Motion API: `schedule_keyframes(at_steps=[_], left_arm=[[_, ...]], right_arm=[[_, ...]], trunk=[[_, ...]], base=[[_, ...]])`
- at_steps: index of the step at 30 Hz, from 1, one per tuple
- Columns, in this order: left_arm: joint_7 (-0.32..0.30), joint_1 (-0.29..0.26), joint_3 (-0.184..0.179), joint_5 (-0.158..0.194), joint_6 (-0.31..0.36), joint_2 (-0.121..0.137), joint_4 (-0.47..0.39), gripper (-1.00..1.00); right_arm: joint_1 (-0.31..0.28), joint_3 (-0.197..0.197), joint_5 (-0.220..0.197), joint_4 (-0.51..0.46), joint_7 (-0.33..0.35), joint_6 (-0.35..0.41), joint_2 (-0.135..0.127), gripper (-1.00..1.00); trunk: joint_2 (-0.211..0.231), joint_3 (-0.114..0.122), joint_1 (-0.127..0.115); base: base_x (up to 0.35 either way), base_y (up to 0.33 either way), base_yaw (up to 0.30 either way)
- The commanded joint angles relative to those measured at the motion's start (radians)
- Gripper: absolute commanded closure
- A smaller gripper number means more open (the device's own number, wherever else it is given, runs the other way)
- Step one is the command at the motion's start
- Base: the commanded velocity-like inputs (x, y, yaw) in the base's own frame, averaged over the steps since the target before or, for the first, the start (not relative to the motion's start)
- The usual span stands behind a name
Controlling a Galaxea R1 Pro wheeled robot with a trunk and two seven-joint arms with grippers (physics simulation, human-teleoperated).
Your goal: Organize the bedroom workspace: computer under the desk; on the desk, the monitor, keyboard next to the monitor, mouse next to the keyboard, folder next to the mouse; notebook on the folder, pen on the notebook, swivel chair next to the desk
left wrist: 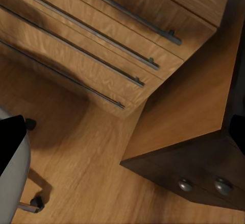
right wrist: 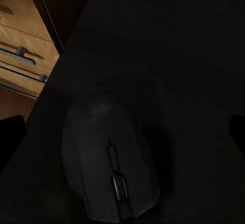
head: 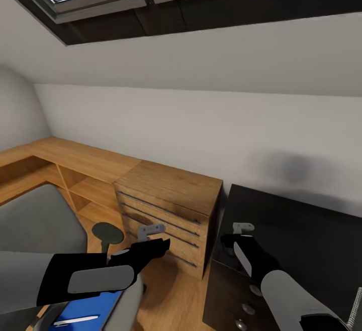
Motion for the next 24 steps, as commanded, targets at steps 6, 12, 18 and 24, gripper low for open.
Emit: schedule_keyframes(at_steps=[6, 12, 18, 24], left_arm=[[0.001, -0.002, -0.002, 0.006, -0.006, 0.000, -0.001, -1.00], [0.001, -0.002, -0.002, 0.006, -0.006, 0.000, -0.001, -1.00], [0.001, -0.002, -0.002, 0.006, -0.006, 0.000, -0.001, -1.00], [0.000, -0.002, -0.003, 0.006, -0.006, -0.001, -0.001, -1.00]], right_arm=[[0.000, 0.004, -0.010, -0.002, -0.006, 0.013, 0.000, -1.00], [0.000, 0.004, -0.009, -0.002, -0.006, 0.014, 0.000, -1.00], [0.000, 0.004, -0.009, -0.002, -0.006, 0.015, 0.001, -1.00], [0.000, 0.004, -0.008, -0.002, -0.007, 0.016, 0.003, -1.00]], trunk=[[-0.043, -0.020, 0.023], [-0.085, -0.039, 0.046], [-0.127, -0.058, 0.069], [-0.169, -0.077, 0.092]], base=[[0.000, 0.000, 0.000], [0.000, 0.000, 0.000], [0.000, 0.000, 0.000], [0.000, 0.000, 0.000]])
